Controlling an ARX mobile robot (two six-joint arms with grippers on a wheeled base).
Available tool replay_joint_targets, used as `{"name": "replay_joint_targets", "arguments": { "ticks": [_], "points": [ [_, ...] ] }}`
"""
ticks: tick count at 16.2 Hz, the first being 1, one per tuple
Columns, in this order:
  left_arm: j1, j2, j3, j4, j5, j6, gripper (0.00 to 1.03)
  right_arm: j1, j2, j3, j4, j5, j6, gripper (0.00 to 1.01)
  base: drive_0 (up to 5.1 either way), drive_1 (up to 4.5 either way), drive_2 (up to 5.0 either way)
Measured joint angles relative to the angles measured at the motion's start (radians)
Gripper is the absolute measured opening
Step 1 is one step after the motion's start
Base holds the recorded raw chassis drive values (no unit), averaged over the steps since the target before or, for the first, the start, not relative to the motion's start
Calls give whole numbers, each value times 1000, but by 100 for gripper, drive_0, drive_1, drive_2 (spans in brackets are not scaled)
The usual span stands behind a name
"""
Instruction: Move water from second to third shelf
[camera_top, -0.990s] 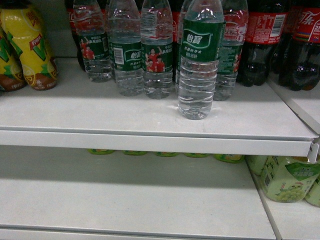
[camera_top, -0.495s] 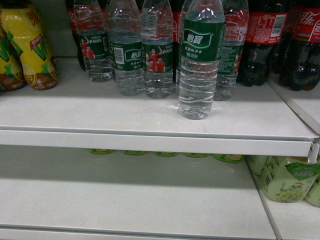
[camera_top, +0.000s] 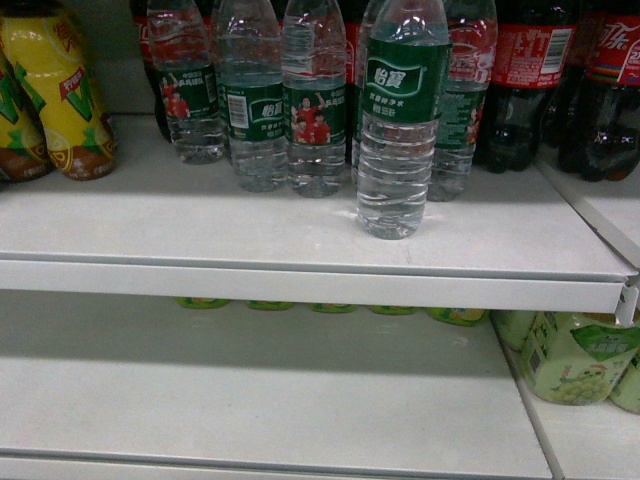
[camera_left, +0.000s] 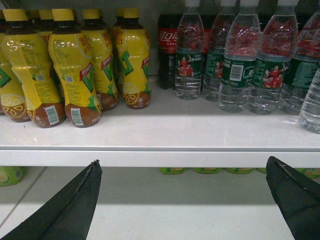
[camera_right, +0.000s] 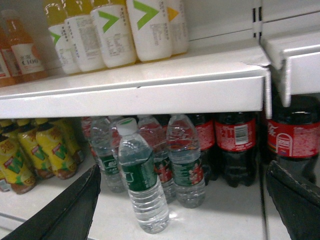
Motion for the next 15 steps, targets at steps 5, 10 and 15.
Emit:
{"name": "replay_joint_targets", "arguments": {
  "ticks": [5, 10, 15],
  "points": [
    [0, 0, 0, 0, 0, 0, 98, 269, 262, -2, 90, 106, -104, 98, 0, 0, 0],
    [0, 0, 0, 0, 0, 0, 98, 393, 535, 65, 185, 178, -171, 98, 0, 0, 0],
    [0, 0, 0, 0, 0, 0, 98, 465, 688, 192, 189, 221, -187, 98, 0, 0, 0]
  ]
}}
